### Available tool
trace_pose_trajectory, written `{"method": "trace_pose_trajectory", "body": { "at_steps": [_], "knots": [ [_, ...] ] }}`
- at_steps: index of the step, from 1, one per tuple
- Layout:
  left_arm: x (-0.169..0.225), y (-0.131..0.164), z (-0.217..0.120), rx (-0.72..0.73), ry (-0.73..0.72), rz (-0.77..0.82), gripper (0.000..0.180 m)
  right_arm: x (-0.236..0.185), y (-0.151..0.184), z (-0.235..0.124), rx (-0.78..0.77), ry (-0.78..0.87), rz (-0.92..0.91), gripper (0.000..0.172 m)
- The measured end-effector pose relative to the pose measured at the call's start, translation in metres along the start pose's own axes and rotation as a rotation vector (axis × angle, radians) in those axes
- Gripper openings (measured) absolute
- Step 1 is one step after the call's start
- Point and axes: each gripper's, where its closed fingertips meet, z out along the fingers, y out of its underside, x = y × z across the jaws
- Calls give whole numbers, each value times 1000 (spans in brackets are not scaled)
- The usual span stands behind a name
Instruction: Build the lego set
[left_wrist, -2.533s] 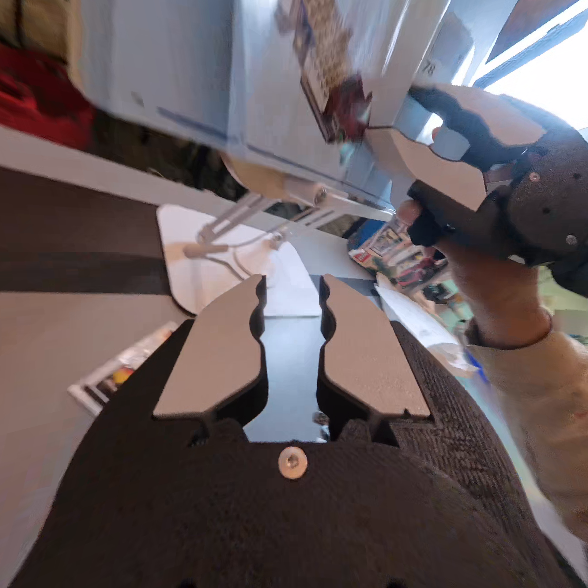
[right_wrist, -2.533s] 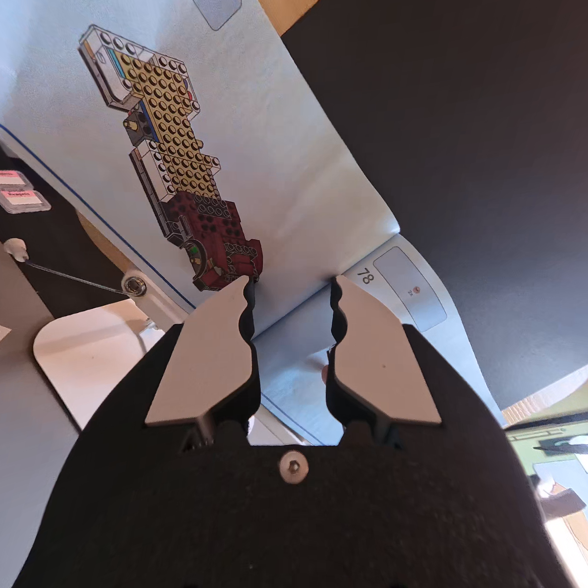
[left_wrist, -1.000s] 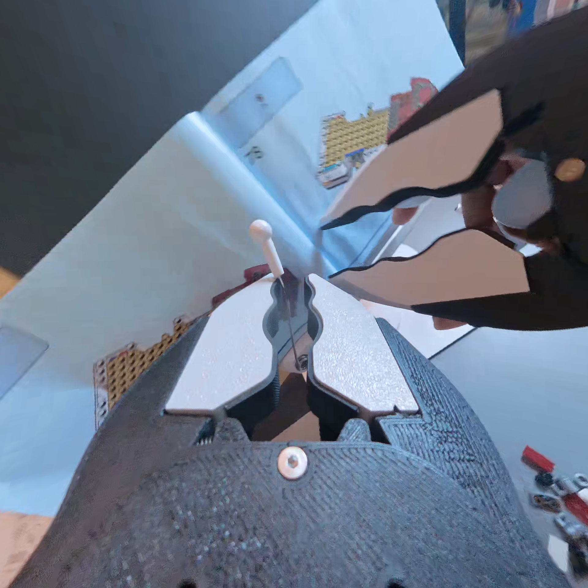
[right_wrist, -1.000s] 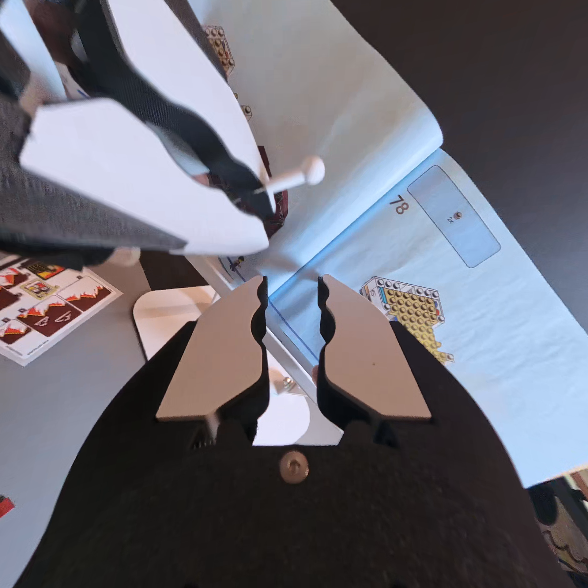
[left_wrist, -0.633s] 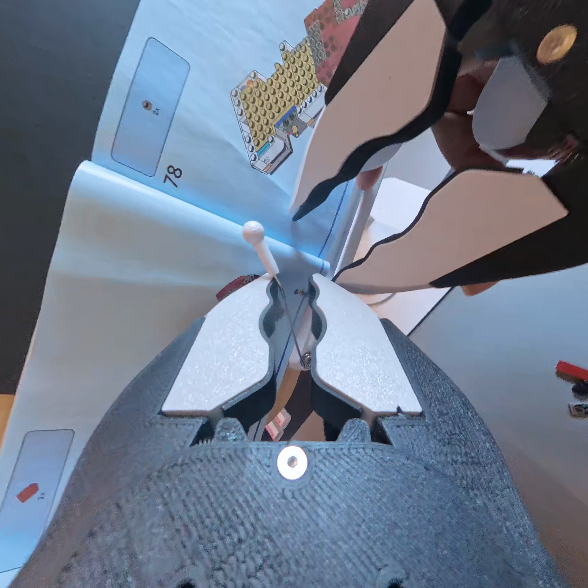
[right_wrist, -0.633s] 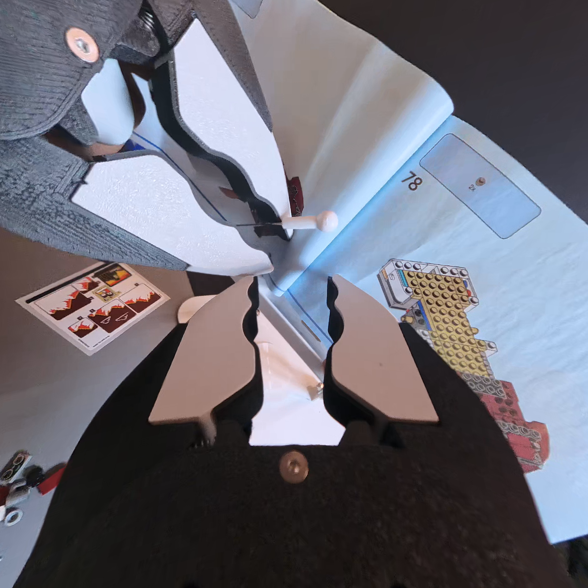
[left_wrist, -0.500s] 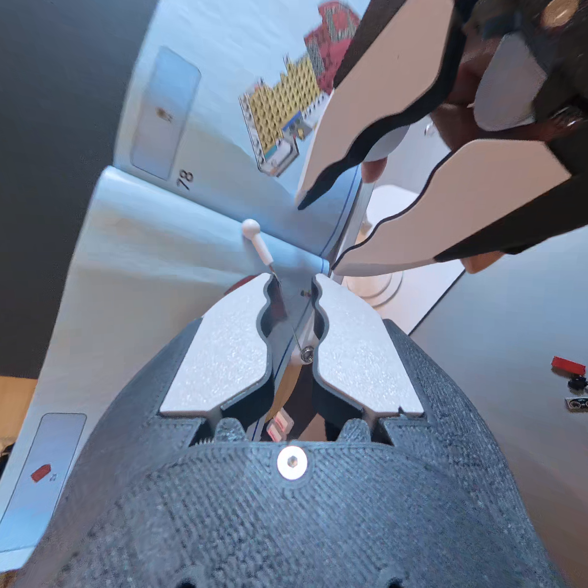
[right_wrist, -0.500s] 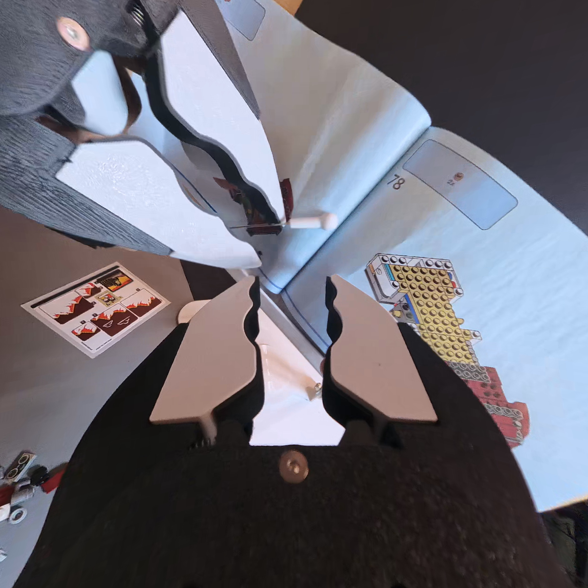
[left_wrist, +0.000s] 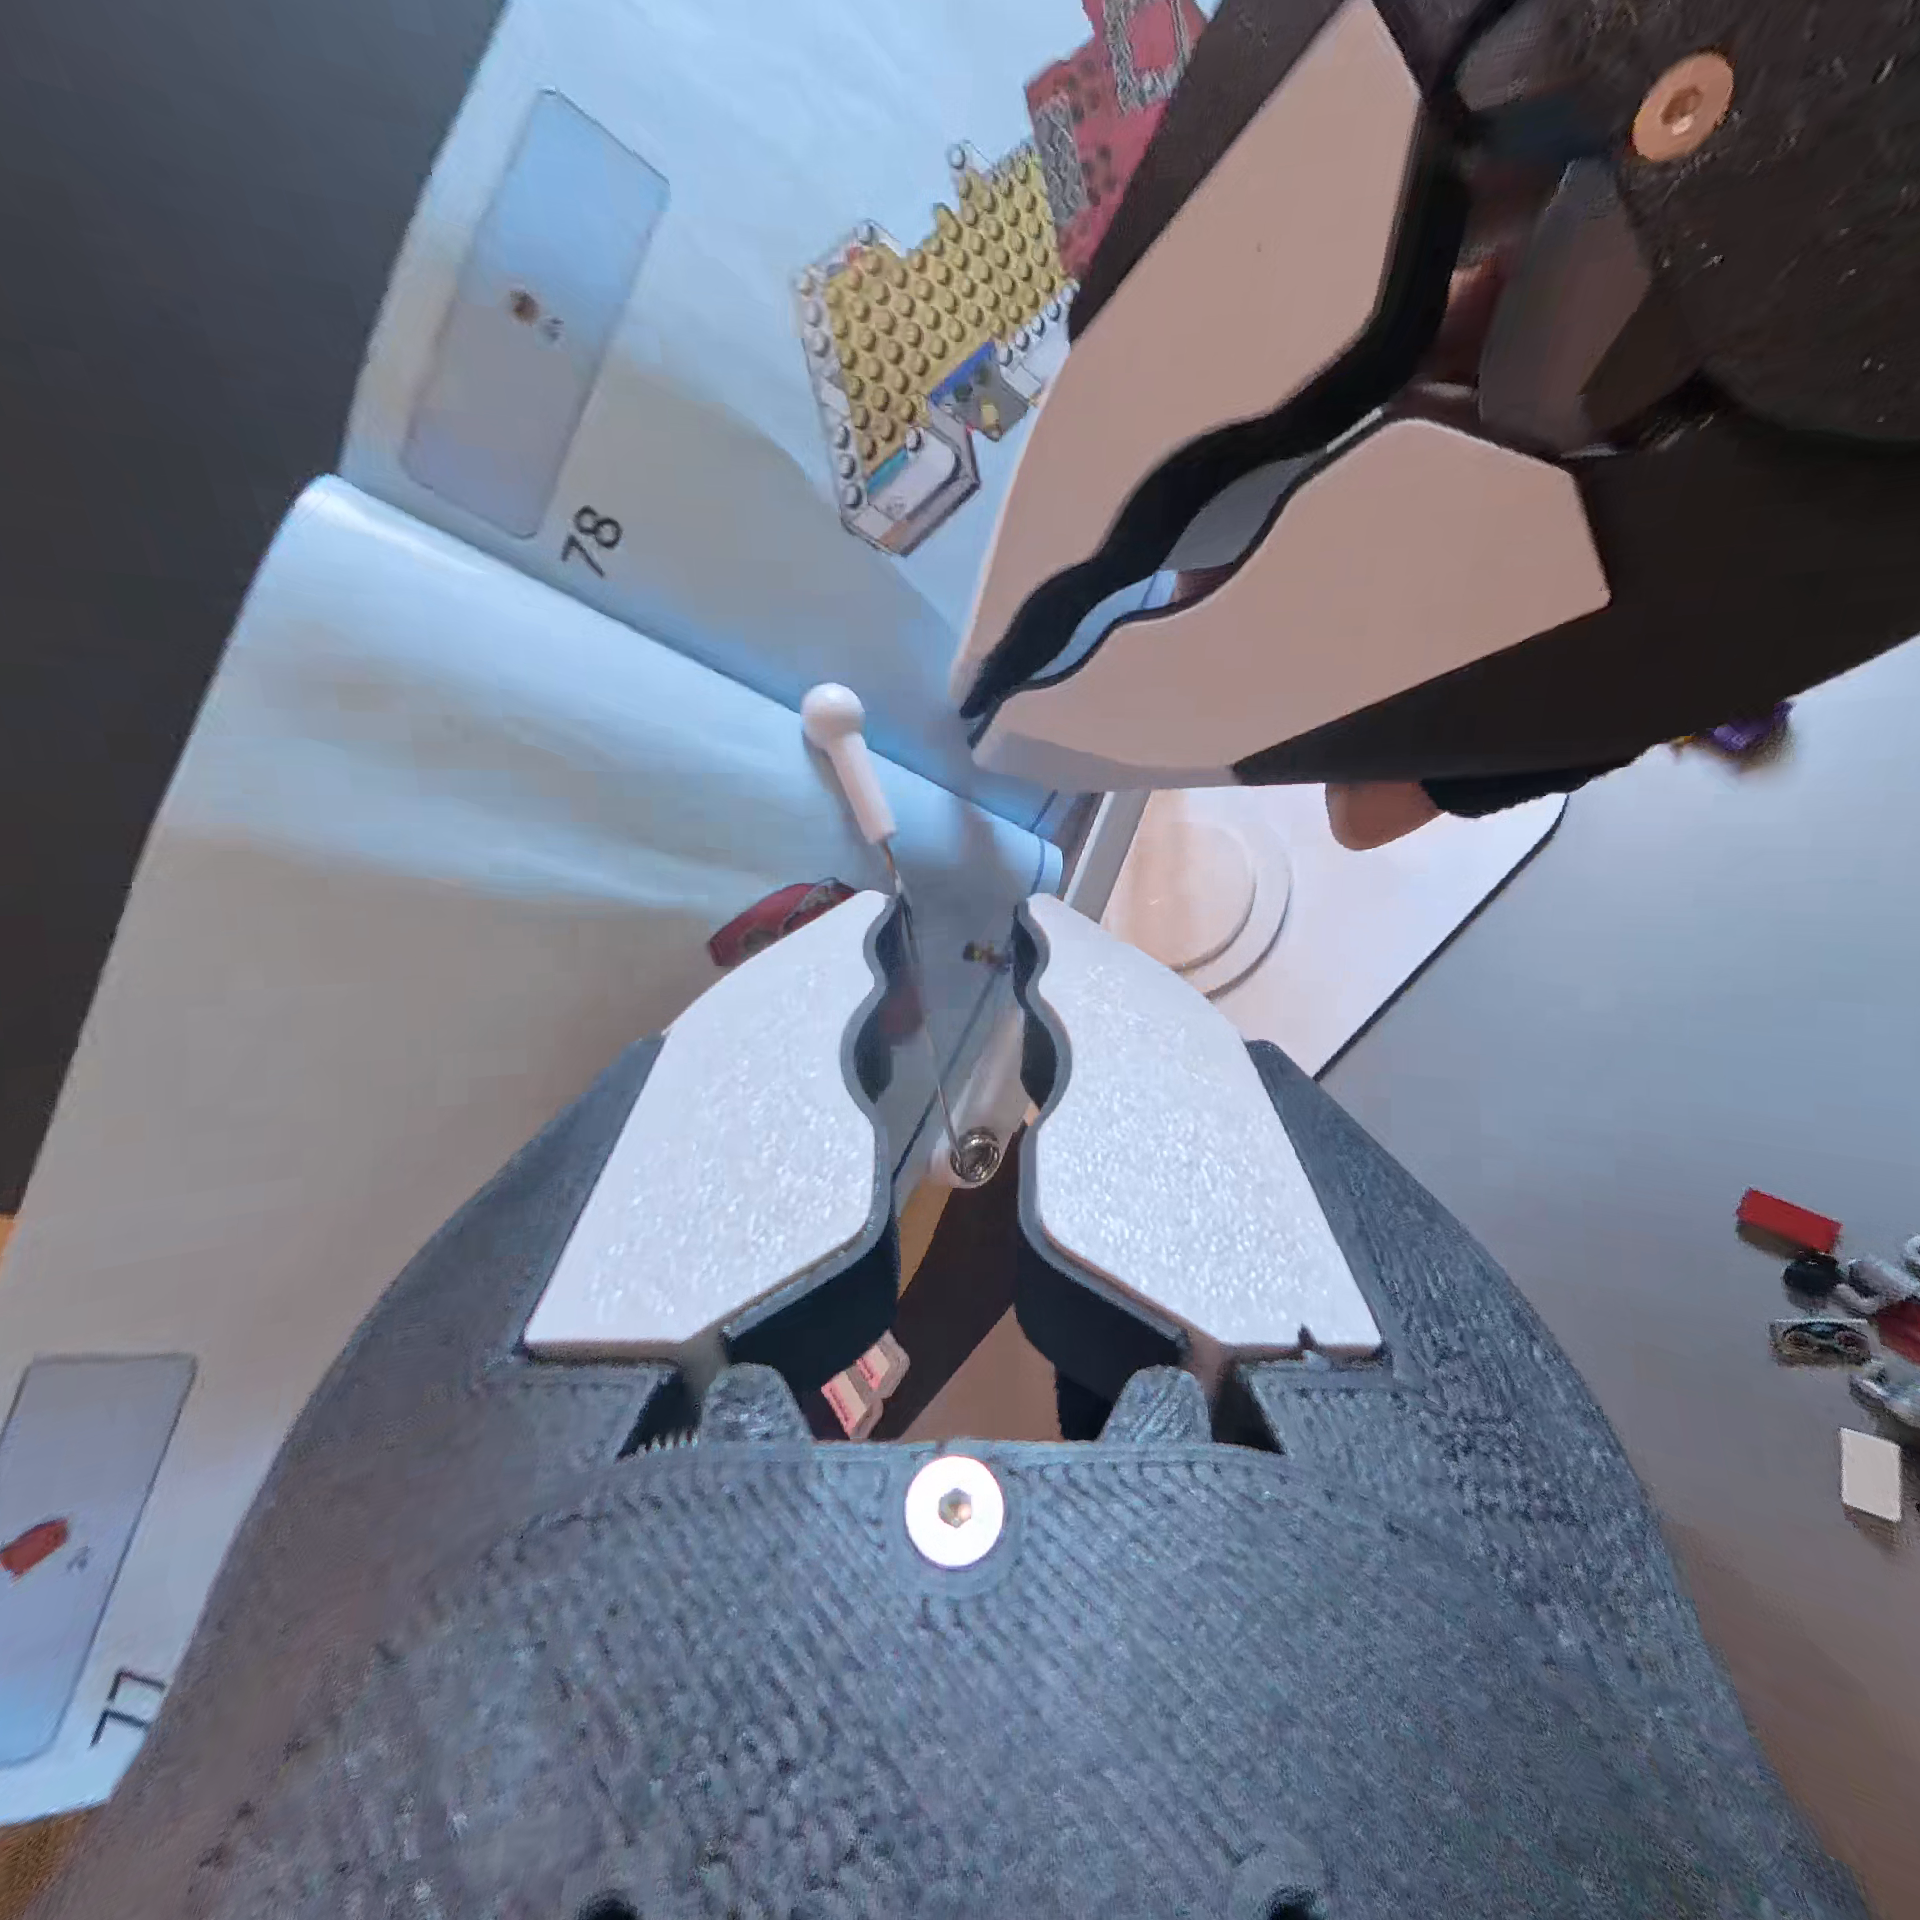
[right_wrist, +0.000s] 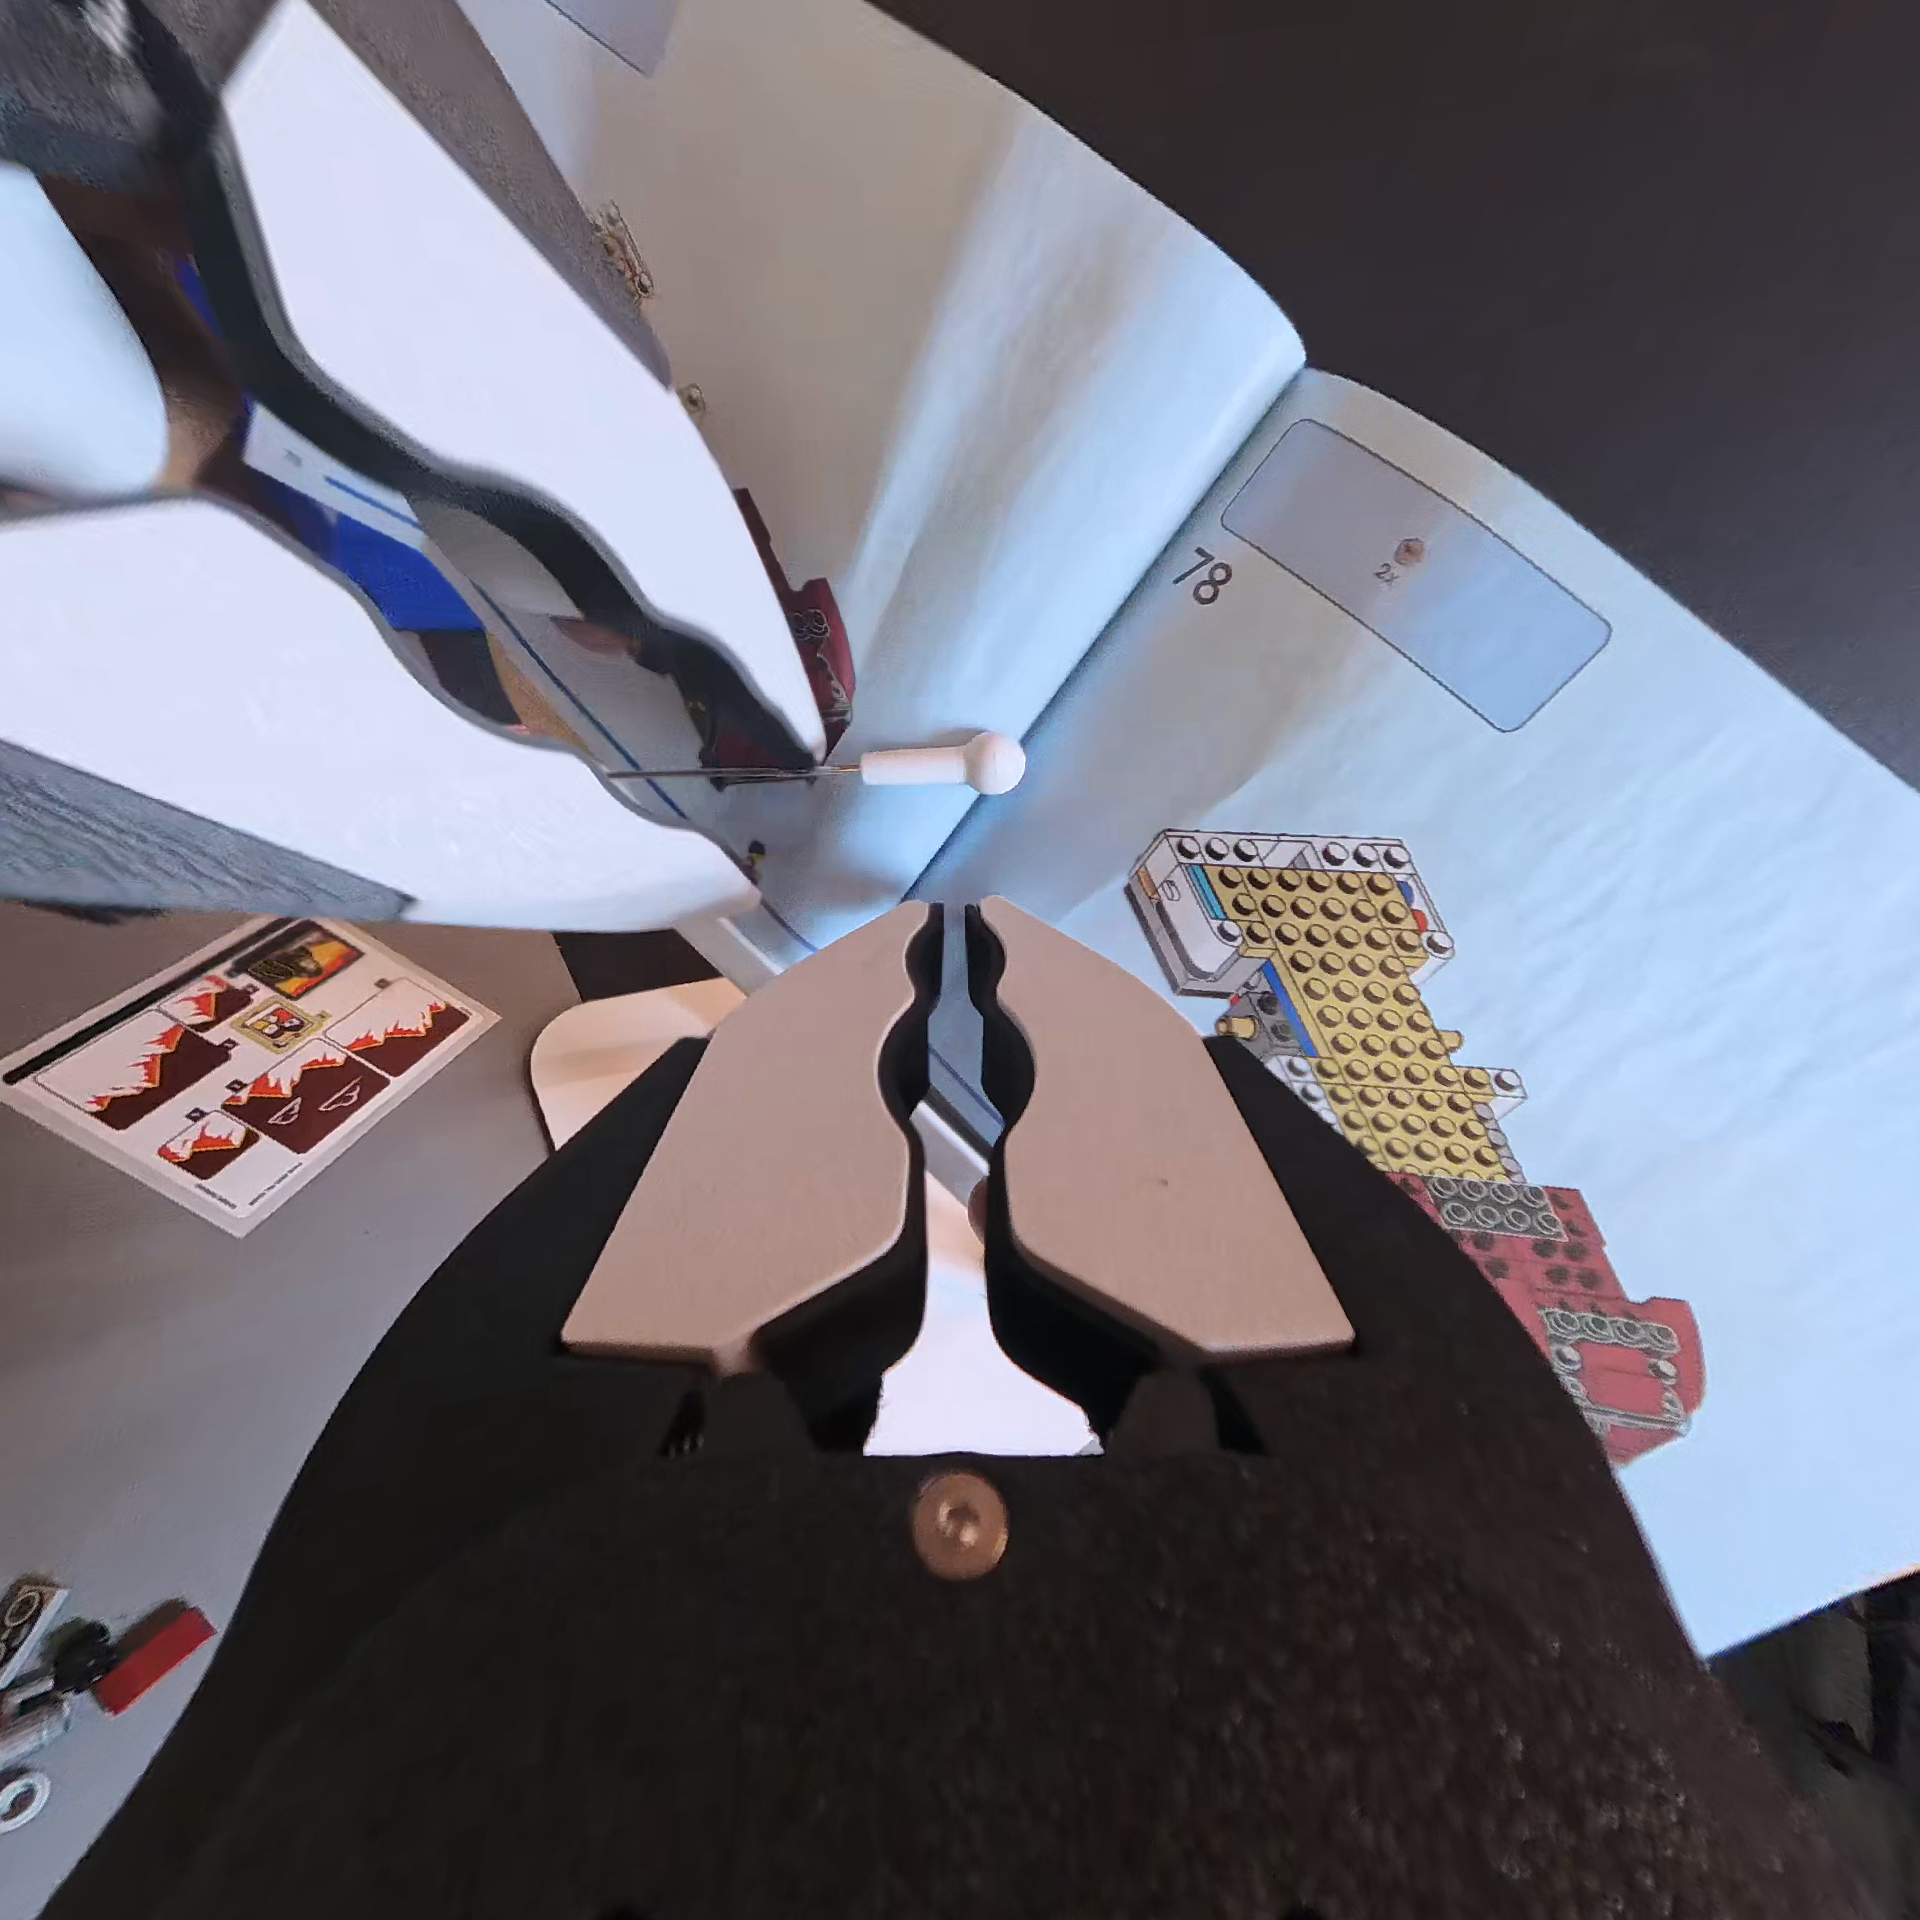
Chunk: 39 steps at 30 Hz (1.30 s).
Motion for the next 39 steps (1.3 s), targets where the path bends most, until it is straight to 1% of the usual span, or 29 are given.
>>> {"method": "trace_pose_trajectory", "body": {
  "at_steps": [2,5,7,9,11,13,14,15,16,17,19,20,21,22,24,26,29,32,35,37,39],
  "knots": [
    [2,-2,6,-13,-44,72,13,-1,0,2,-10,-7,4,5],
    [6,-1,10,-41,-56,138,13,0,5,1,-19,-26,30,8],
    [7,-1,4,-9,-22,98,15,3,8,-7,-1,-35,60,13],
    [5,1,-10,45,0,20,23,16,7,-25,53,-12,103,17],
    [-4,6,-26,107,-14,-59,24,51,10,-49,115,95,153,29],
    [-17,24,-36,104,-42,-152,25,97,21,-72,153,216,244,51],
    [-25,36,-38,91,-56,-191,27,118,29,-79,158,243,310,65],
    [-32,47,-39,81,-72,-228,28,136,39,-82,139,249,370,76],
    [-39,58,-39,68,-85,-265,29,150,51,-81,106,239,414,83],
    [-44,68,-39,57,-88,-302,30,157,61,-76,82,207,451,87],
    [-51,79,-39,74,-85,-368,26,156,73,-60,63,94,523,88],
    [-53,83,-40,87,-83,-393,23,149,75,-53,65,21,554,83],
    [-54,86,-41,93,-81,-414,23,141,74,-50,78,-41,578,71],
    [-56,90,-43,90,-86,-427,25,137,72,-50,93,-50,585,61],
    [-59,102,-43,67,-115,-441,29,134,73,-55,110,15,537,57],
    [-60,115,-39,36,-124,-473,33,128,72,-64,133,48,528,53],
    [-61,123,-34,55,-114,-560,35,118,71,-76,147,89,495,47],
    [-61,121,-34,87,-103,-606,35,117,71,-80,117,136,463,47],
    [-60,114,-44,139,-124,-616,35,120,70,-85,85,181,436,48],
    [-58,107,-55,202,-139,-624,35,120,64,-96,92,219,415,52],
    [-53,99,-68,288,-147,-634,31,111,55,-110,110,222,410,58]
  ]
}}
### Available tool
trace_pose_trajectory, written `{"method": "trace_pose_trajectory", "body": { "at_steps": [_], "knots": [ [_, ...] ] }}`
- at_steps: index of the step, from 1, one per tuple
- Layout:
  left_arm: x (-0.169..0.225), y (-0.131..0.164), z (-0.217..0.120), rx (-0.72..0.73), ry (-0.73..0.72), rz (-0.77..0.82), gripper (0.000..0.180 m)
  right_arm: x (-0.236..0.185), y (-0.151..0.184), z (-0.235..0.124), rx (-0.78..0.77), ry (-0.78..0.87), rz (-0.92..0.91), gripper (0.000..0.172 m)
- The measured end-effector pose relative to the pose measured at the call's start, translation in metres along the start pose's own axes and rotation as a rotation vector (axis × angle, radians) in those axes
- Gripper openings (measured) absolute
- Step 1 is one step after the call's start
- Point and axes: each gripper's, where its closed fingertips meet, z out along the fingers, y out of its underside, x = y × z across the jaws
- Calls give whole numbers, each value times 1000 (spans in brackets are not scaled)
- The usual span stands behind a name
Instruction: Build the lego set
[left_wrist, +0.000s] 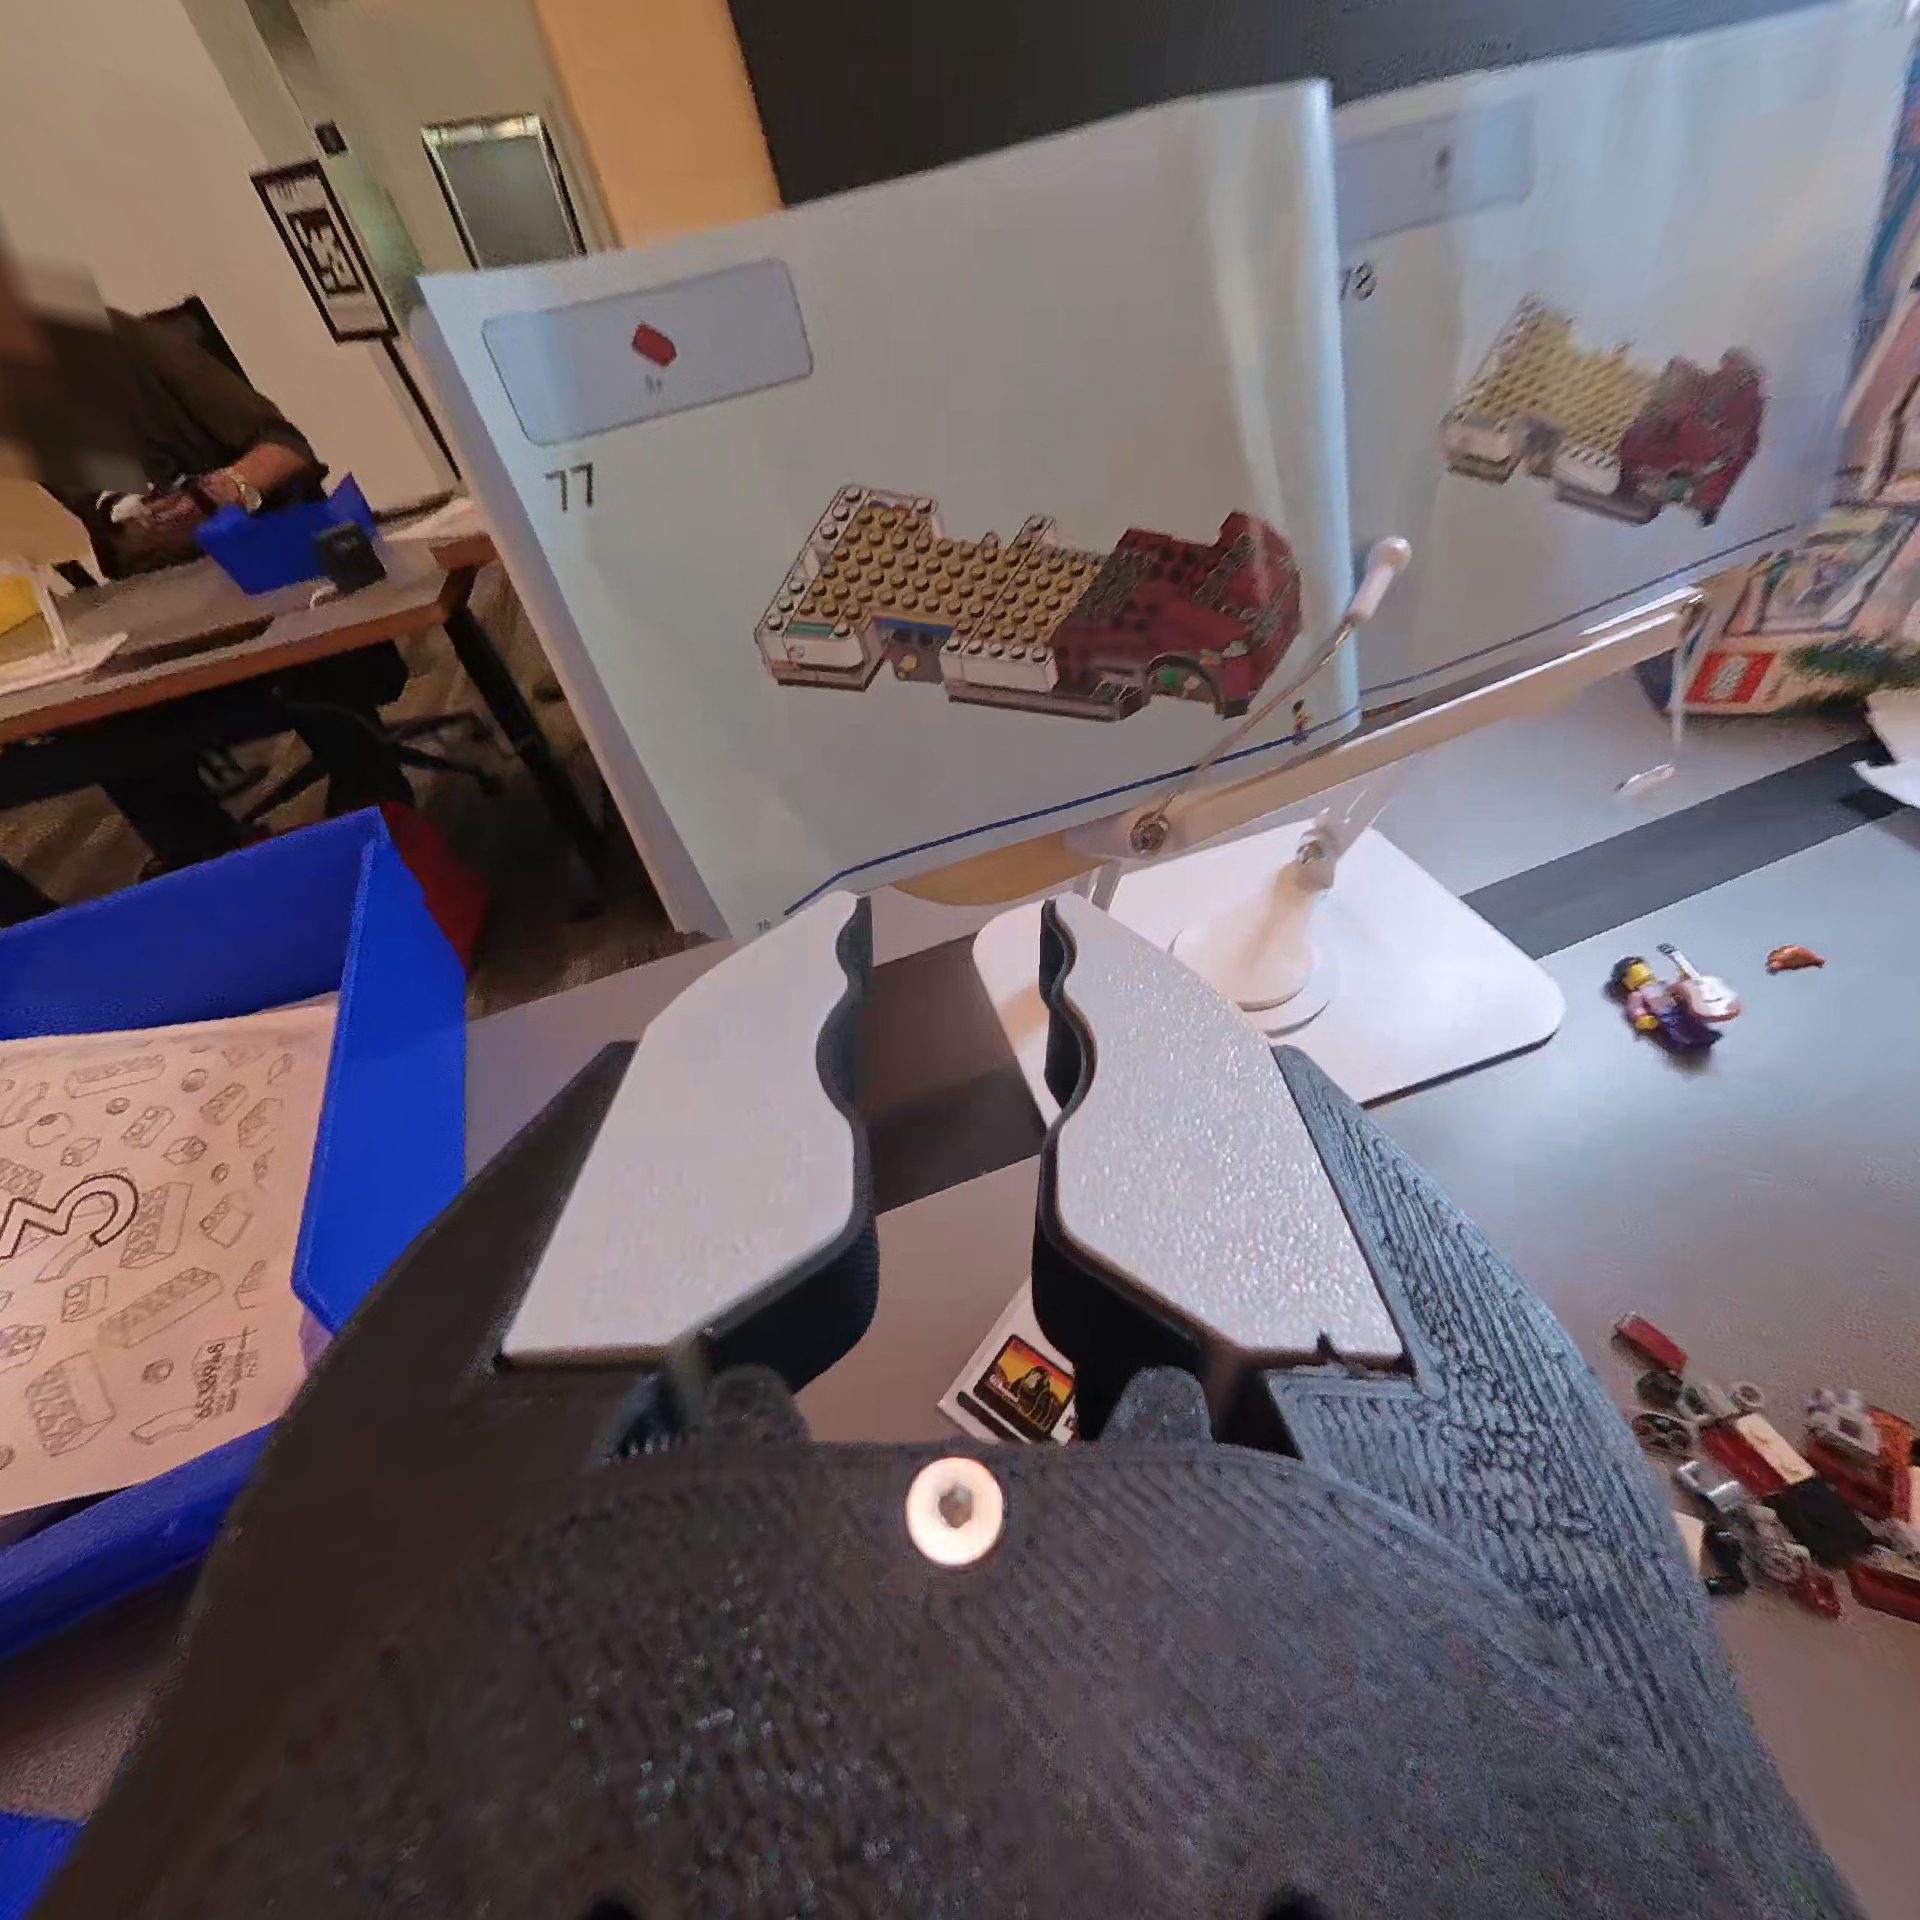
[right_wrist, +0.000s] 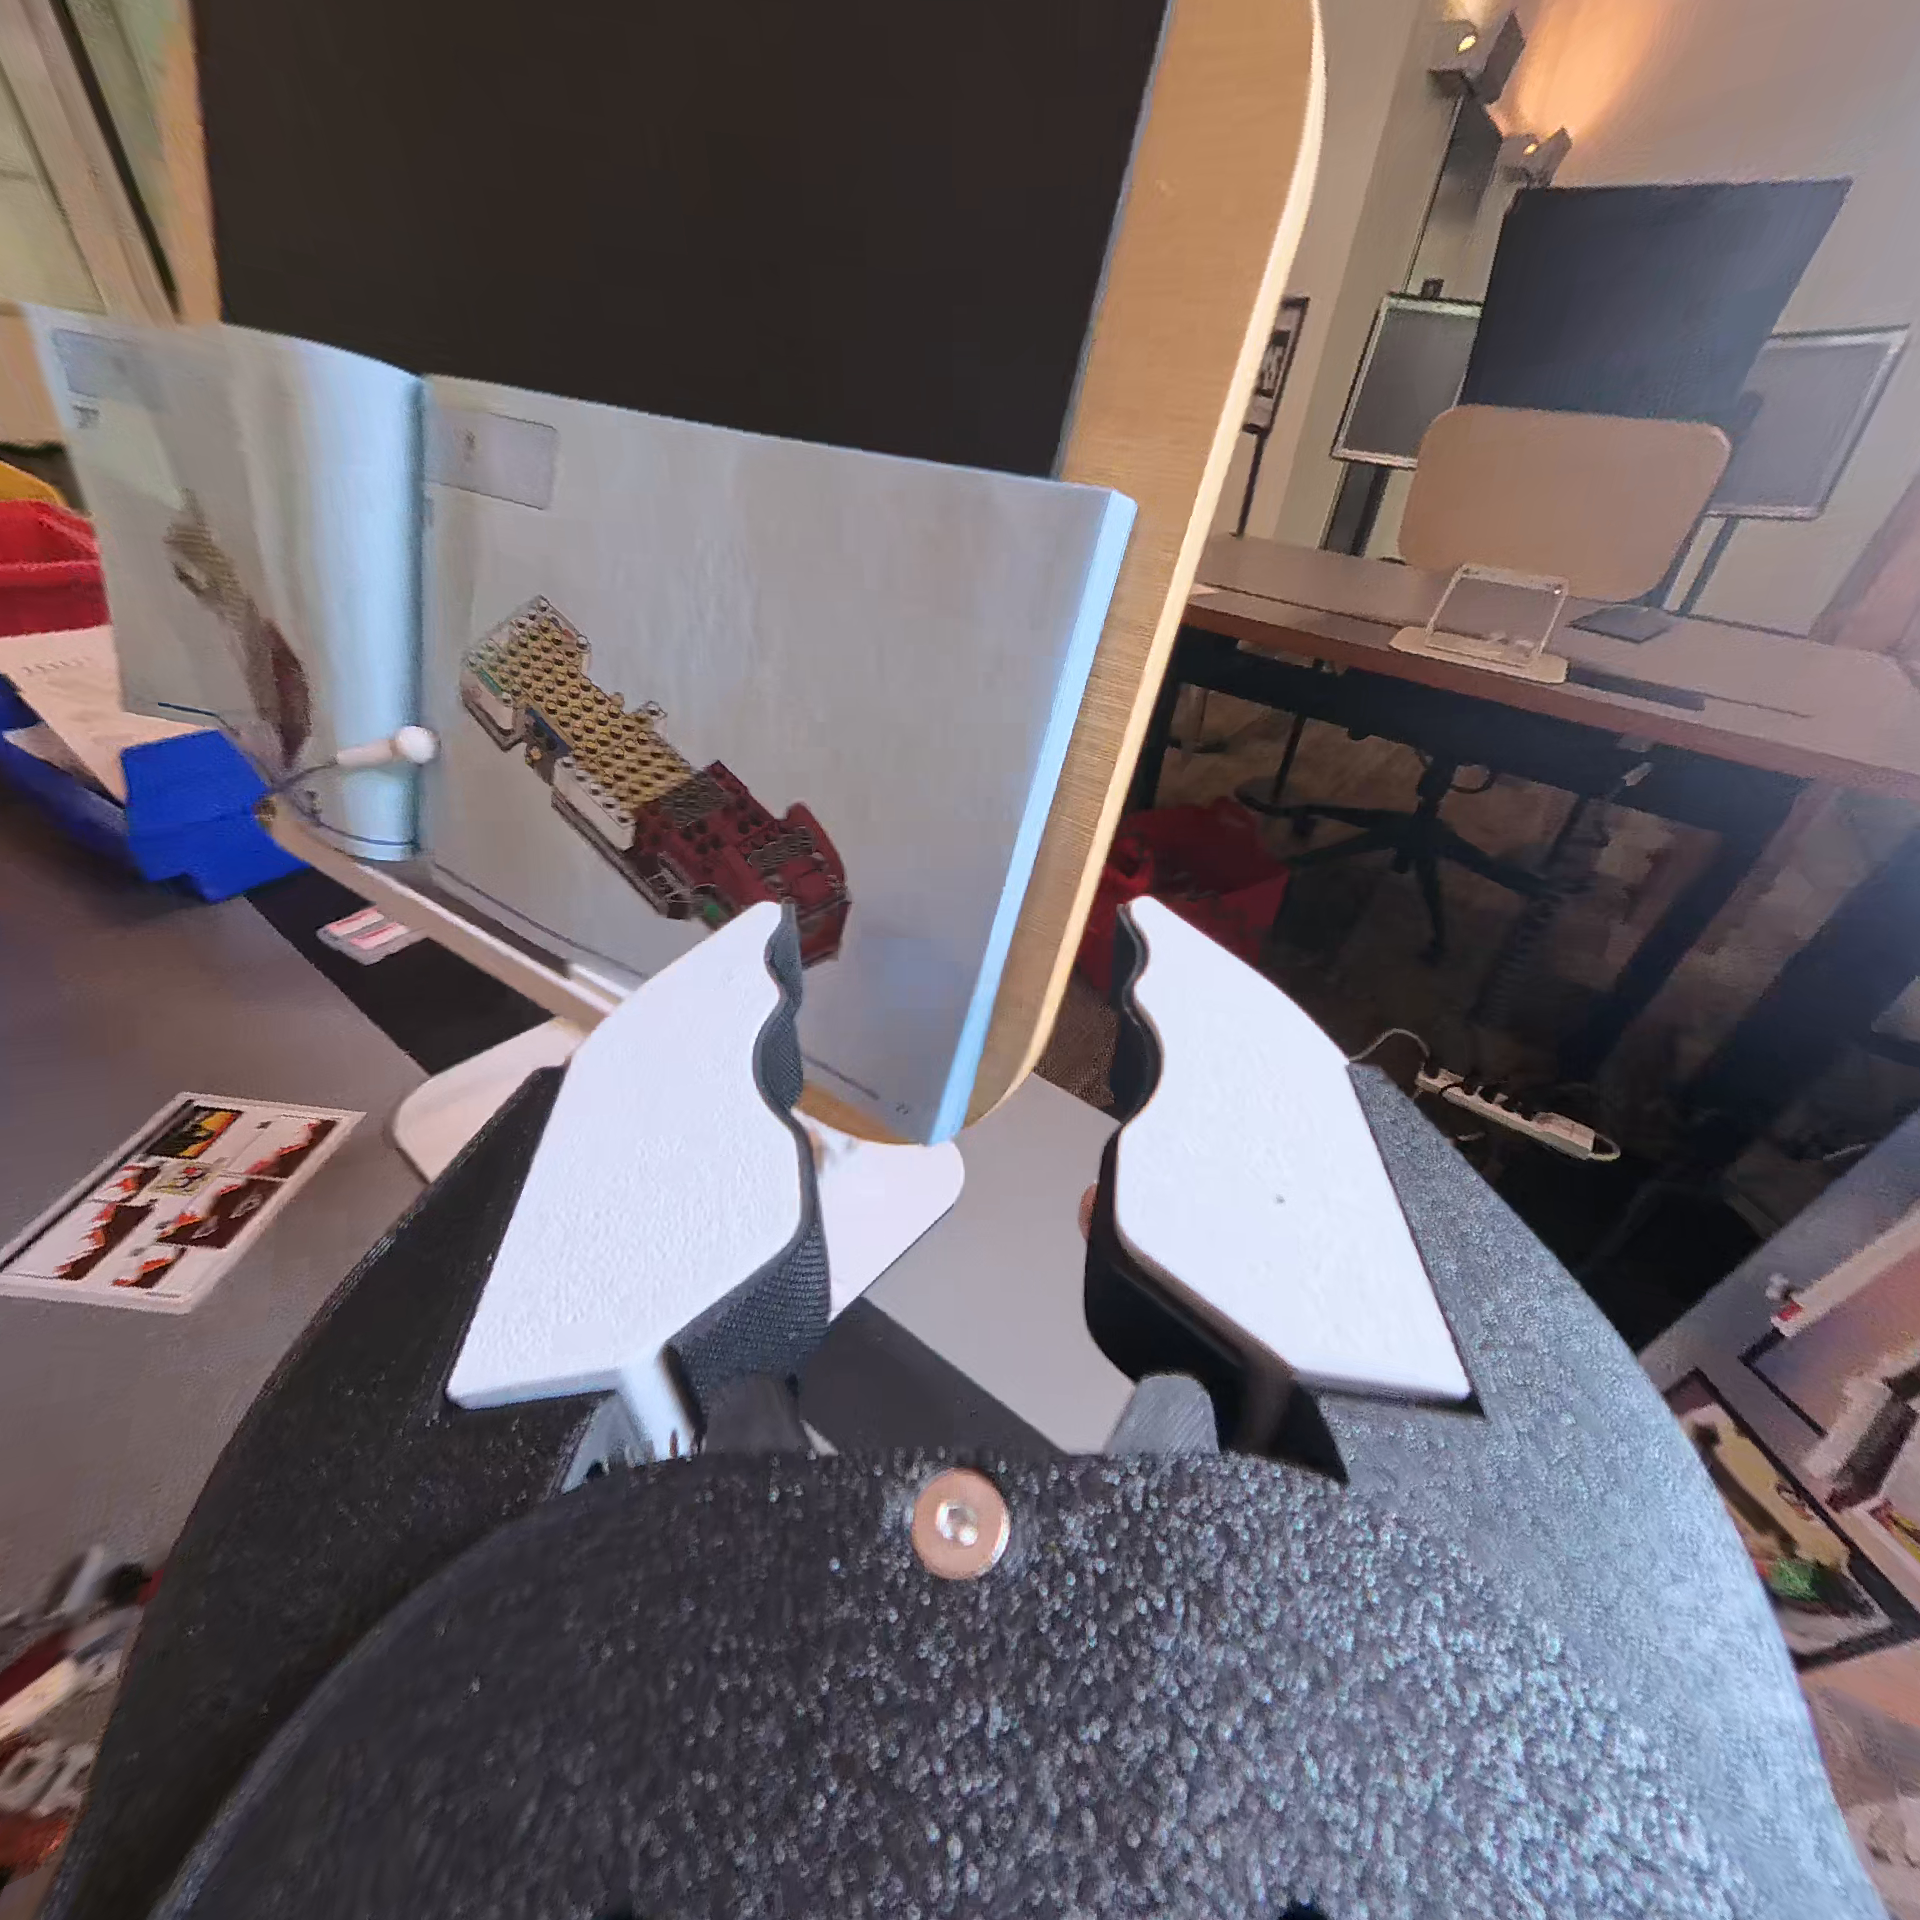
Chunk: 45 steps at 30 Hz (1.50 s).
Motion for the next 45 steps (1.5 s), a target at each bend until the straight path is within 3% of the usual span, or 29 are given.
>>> {"method": "trace_pose_trajectory", "body": {
  "at_steps": [4,9,13,17,20,24,29,39,45],
  "knots": [
    [8,-19,-25,180,6,-37,18,-38,-24,-51,92,-12,-48,57],
    [1,-37,-45,320,-31,-88,0,-99,-39,-125,162,-6,-32,41],
    [-1,-39,-54,338,-49,-107,0,-153,-16,-171,126,-36,65,3],
    [-3,-49,-54,344,-76,-78,0,-192,33,-204,74,-54,114,0],
    [-14,-66,-36,347,-119,-56,0,-198,55,-213,111,-41,91,0],
    [-32,-86,-2,339,-170,-62,0,-199,59,-215,144,-34,20,0],
    [-44,-82,31,305,-203,-79,0,-192,65,-217,144,-14,19,0],
    [-37,-73,44,291,-187,-48,0,-179,72,-218,141,-2,73,1],
    [0,-66,46,287,-112,-35,0,-177,75,-217,135,3,73,1]
  ]
}}
